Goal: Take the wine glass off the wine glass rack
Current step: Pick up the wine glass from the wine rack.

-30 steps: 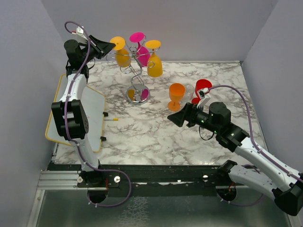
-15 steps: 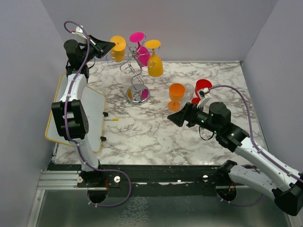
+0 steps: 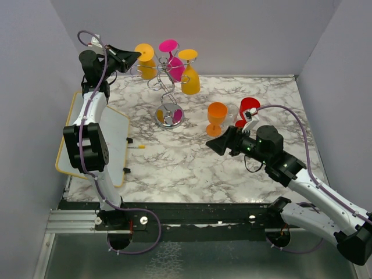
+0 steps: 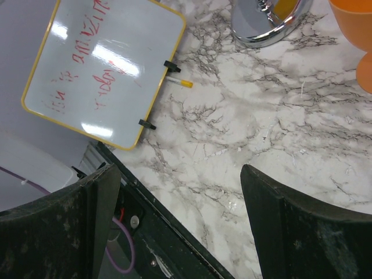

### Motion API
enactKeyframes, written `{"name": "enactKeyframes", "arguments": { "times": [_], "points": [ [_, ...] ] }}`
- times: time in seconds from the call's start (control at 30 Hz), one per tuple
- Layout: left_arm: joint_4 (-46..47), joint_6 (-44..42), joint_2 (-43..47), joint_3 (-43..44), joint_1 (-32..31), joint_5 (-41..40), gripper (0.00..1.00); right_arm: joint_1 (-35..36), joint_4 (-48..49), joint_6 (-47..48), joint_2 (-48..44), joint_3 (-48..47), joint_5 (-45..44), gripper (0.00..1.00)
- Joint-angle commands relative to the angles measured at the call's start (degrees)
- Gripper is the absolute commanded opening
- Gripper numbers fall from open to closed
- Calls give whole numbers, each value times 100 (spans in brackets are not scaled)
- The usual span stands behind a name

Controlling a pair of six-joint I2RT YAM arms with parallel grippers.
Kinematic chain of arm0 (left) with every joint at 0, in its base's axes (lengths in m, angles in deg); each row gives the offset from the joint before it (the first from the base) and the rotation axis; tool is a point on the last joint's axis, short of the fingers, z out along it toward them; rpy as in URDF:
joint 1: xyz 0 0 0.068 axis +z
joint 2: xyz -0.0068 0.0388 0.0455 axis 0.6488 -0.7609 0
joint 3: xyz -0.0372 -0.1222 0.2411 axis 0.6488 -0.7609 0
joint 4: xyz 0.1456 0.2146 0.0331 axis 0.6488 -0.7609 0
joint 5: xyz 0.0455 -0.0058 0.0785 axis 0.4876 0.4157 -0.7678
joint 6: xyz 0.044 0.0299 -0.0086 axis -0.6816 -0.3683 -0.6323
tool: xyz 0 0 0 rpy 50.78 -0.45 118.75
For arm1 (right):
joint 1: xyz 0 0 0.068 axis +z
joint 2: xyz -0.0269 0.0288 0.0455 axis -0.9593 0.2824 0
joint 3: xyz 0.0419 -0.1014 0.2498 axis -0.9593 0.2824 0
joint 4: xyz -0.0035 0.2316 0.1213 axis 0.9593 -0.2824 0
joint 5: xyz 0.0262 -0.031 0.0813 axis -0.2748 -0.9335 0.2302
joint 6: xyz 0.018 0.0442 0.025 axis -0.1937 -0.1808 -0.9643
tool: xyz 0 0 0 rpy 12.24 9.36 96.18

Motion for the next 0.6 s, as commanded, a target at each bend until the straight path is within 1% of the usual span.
{"name": "enactKeyframes", "arguments": {
  "times": [0.0, 0.13, 0.47, 0.57],
  "points": [
    [101, 666, 337, -65, -16, -305, 0, 2, -193, -43, -75, -136, -217, 90],
    [140, 931, 405, -86, -6, -397, 0, 9, -199, -84, -112, -94, -257, 90],
    [159, 1213, 476, -239, -18, -951, 0, 2, -259, -96, -202, -72, -282, 90],
    [147, 674, 512, -92, -110, -1162, 0, 3, -273, -99, -234, -63, -312, 90]
  ]
}}
